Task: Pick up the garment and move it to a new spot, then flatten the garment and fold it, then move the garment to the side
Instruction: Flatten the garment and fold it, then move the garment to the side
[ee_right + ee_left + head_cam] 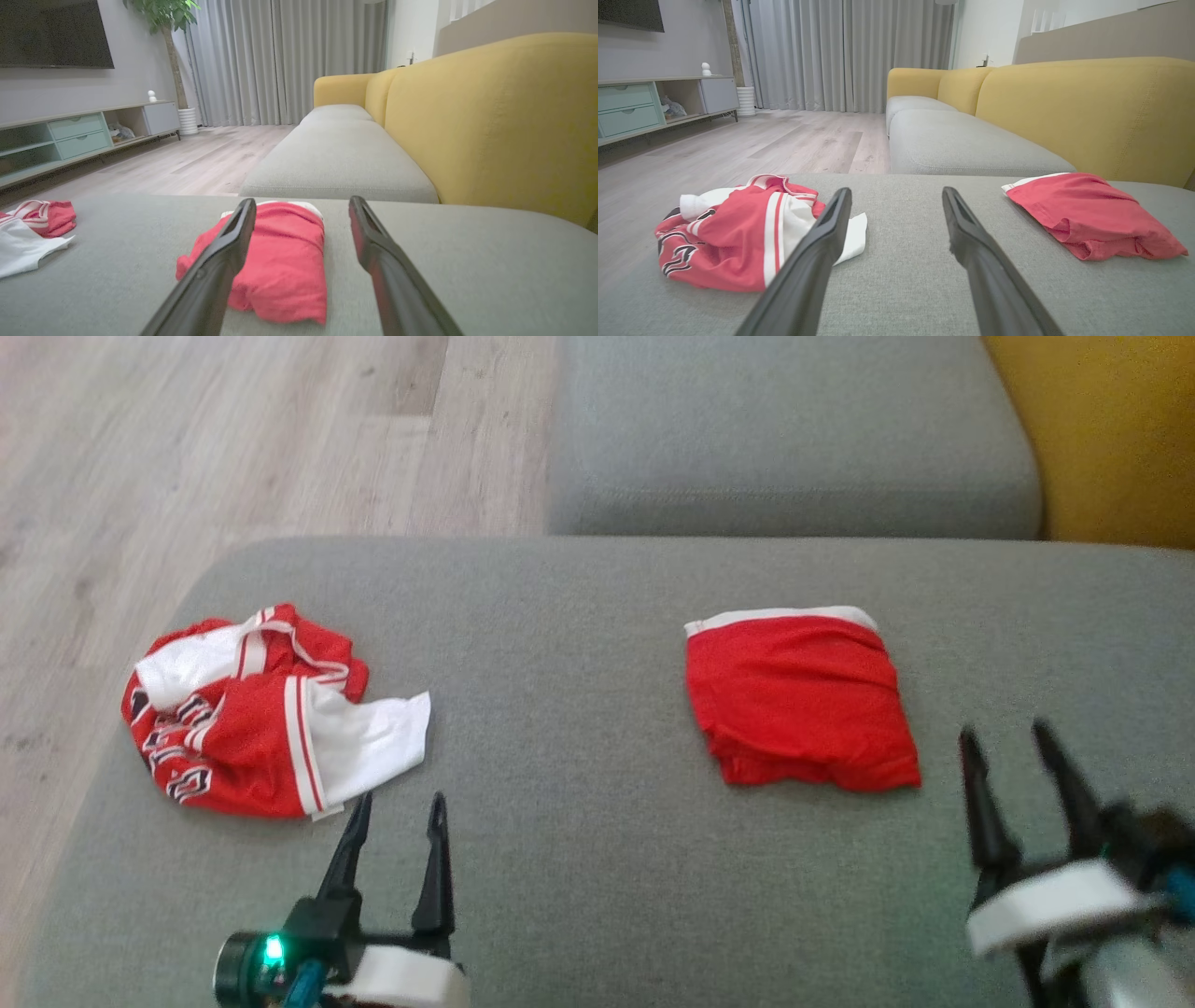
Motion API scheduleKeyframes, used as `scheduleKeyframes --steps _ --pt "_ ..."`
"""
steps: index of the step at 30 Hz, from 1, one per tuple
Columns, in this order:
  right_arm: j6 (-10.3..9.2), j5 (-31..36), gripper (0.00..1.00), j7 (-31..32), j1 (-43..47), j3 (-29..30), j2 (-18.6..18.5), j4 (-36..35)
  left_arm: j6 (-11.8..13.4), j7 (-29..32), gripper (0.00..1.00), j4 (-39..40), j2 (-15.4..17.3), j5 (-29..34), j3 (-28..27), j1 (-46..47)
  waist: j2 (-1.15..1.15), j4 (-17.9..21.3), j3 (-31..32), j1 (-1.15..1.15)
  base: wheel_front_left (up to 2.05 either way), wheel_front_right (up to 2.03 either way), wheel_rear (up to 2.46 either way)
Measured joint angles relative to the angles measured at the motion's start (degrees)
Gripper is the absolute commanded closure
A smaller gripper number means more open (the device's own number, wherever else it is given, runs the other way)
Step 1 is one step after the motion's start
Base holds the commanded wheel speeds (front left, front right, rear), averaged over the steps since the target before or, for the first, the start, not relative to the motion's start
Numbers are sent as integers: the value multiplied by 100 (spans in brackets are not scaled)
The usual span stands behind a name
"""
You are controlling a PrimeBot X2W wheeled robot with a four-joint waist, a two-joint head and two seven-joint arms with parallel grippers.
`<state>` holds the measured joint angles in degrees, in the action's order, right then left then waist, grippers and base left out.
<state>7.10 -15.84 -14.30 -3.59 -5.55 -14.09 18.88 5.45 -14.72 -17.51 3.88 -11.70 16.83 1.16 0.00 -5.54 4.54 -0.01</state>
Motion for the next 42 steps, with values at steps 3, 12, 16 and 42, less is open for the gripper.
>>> scheduleKeyframes --steps 3,12,16,42 --pt "0 255 0 -9 613 138 347 -277 -29 0 0 -37 29 40 -109 -146 0 72 87 0 0 0 0" --pt "0 766 0 -8 1146 219 746 -430 -144 1 0 -196 48 210 -283 -554 0 112 222 0 0 0 0" --pt "0 779 0 -8 1150 274 798 -430 -151 1 0 -208 44 280 -379 -559 0 80 271 0 0 0 0" --pt "0 811 0 -8 1009 439 881 -60 -247 1 0 -87 -51 535 -534 -537 0 77 45 1 0 0 0"
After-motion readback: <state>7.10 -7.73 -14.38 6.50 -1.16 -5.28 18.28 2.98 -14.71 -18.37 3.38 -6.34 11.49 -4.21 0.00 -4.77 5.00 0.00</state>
